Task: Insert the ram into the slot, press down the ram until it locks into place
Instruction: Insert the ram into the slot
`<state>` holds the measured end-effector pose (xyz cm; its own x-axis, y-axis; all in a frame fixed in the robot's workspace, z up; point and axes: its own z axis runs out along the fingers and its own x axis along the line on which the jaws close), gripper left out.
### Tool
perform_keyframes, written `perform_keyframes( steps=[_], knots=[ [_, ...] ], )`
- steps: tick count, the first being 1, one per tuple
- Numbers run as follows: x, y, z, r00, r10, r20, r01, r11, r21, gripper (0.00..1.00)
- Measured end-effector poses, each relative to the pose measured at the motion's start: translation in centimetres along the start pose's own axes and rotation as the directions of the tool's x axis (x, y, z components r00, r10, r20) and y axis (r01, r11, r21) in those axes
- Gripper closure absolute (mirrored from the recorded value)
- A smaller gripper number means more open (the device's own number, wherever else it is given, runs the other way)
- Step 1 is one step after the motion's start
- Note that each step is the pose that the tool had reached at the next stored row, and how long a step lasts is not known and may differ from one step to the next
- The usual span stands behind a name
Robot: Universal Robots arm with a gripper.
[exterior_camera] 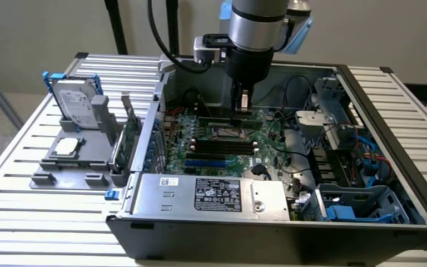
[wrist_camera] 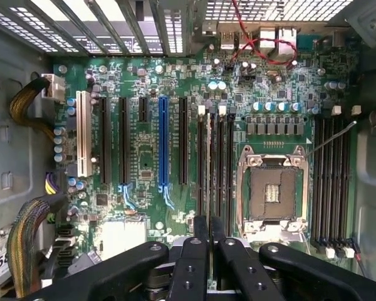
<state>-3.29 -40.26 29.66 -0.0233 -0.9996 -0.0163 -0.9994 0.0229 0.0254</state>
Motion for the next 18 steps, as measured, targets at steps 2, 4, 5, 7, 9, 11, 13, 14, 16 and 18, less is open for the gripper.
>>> perform_keyframes(
  steps=[2,4,5,7,9,11,13,14,16,18],
  knots=[
    [0.0,-0.01,0.36,1.0,0.0,-0.0001,0.0,1.0,-0.0001,0.87],
    [0.0,-0.01,0.73,1.0,0.0,0.0,0.0,1.0,-0.0001,0.87],
    [0.0,-0.02,0.9,1.0,0.0,-0.0001,0.0,1.0,-0.0001,0.87],
    [0.0,-0.01,1.26,1.0,0.0,-0.0002,0.0,1.0,-0.0001,0.87],
    [0.1,0.02,1.64,1.0,0.0,-0.0001,0.0,1.0,-0.0001,0.87],
    [0.1,0.07,2.0,1.0,0.0,-0.0002,0.0,1.0,0.0,0.87],
    [0.1,0.13,2.36,1.0,0.0,-0.0002,0.0,1.0,-0.0001,0.87],
    [0.1,0.15,2.54,1.0,0.0,-0.0002,0.0,1.0,0.0,0.87],
    [0.1,0.2,2.92,1.0,0.0,-0.0001,0.0,1.0,0.0,0.87],
    [0.2,0.24,3.28,1.0,0.0,-0.0003,0.0,1.0,0.0,0.87]
  ],
)
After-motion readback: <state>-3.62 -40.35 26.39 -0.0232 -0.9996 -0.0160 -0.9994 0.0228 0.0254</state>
